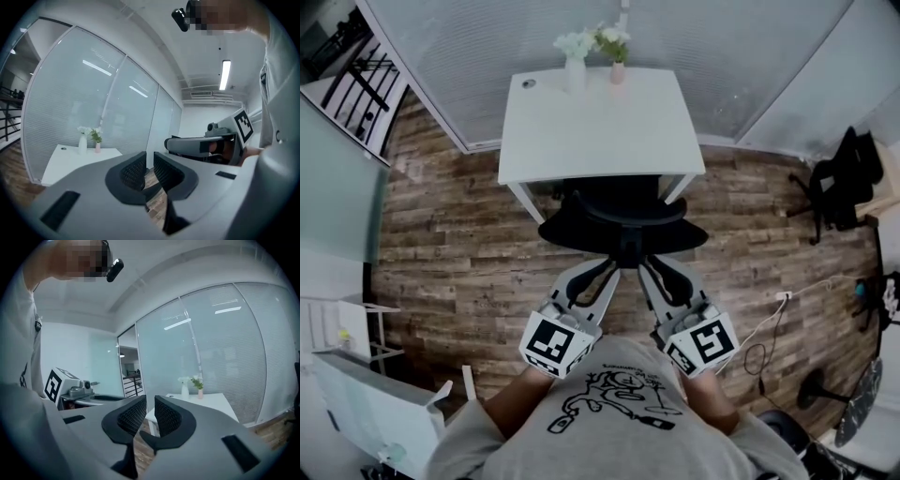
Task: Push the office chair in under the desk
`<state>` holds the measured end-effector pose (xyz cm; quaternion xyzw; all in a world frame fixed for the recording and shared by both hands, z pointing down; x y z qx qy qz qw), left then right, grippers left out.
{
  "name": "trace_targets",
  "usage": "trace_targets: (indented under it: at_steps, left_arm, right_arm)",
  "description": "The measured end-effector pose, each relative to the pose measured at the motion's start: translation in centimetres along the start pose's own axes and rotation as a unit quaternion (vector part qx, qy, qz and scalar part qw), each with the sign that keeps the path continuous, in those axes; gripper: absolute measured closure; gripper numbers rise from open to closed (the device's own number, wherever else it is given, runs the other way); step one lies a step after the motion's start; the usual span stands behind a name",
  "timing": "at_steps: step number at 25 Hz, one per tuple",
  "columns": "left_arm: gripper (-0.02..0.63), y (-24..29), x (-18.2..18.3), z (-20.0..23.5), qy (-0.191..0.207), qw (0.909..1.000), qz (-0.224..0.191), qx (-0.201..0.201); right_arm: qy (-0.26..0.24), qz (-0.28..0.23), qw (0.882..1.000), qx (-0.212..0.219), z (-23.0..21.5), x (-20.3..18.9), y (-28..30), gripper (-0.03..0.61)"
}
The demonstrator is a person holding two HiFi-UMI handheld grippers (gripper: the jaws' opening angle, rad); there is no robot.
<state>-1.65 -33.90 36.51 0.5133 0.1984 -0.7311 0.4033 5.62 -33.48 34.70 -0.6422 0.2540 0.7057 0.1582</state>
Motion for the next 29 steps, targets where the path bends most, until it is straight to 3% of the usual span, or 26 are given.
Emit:
trace_targets:
  at_steps: [5,29]
  left_arm:
    - [0.565,-1.1,-0.3,-1.0,0.036,0.9994,0.003,-0.001]
    - [0.565,-1.7,0.4,-0.7,0.021,0.9996,-0.017,0.011]
  right_arm:
    - [-0.004,-0.006,1.0,0.006,1.8,0.4,-0.7,0.519]
    - [-0.025,-0.026,0.999,0.016,3.0,1.3,-0.6,0.526]
Point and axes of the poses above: the fingertips, and each gripper's own axes: y forward along the fingers, z to its left, x out of its top, the point moved 2 cm from there along -y, backward along the fingers, and after that the axes turned 11 degrees about -y, right-handed, at the moved point
